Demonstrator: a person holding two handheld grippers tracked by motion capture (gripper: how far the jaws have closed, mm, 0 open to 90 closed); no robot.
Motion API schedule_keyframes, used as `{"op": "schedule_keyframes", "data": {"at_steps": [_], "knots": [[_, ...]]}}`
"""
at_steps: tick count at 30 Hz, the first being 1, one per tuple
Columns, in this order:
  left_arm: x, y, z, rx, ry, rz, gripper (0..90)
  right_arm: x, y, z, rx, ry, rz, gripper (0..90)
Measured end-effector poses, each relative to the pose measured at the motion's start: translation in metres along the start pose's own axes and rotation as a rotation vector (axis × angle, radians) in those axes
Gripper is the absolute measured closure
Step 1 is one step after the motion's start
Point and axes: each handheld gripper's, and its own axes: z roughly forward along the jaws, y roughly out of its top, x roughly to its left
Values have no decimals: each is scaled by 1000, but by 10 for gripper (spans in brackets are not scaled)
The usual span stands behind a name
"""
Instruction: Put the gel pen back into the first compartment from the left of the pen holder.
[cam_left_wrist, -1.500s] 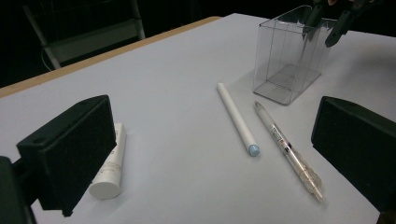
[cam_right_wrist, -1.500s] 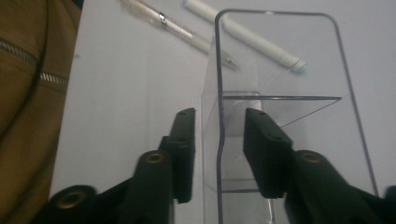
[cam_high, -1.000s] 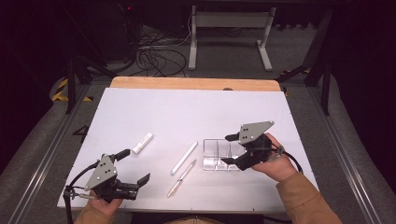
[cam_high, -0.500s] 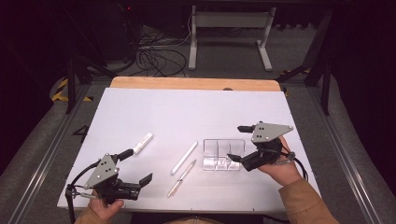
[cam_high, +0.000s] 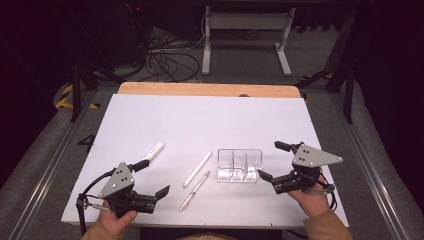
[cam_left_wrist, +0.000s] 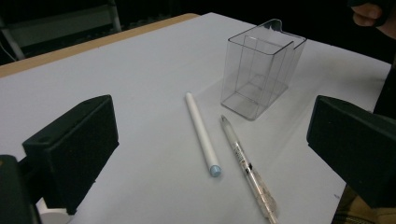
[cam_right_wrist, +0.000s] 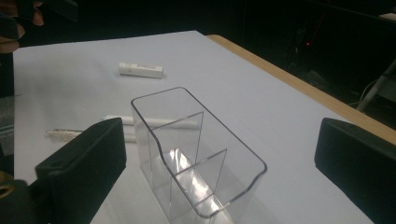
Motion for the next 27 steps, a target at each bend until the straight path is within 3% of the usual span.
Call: {"op": "schedule_keyframes", "data": {"at_steps": [4,9,12,22,27], "knots": [[-7,4,4,23,7,20,93,-3,-19,-8,-20,-38,28,23],[-11,9,11,48,-7,7,101,-7,-39,-10,27,-67,59,25],[-12,12,14,57,-13,-7,115,-8,-41,-11,49,-80,64,38],[-14,17,19,84,-19,-6,171,-10,-50,-9,32,-82,79,39],[-13,21,22,83,-61,-32,175,-9,-56,-6,31,-81,93,40]]}}
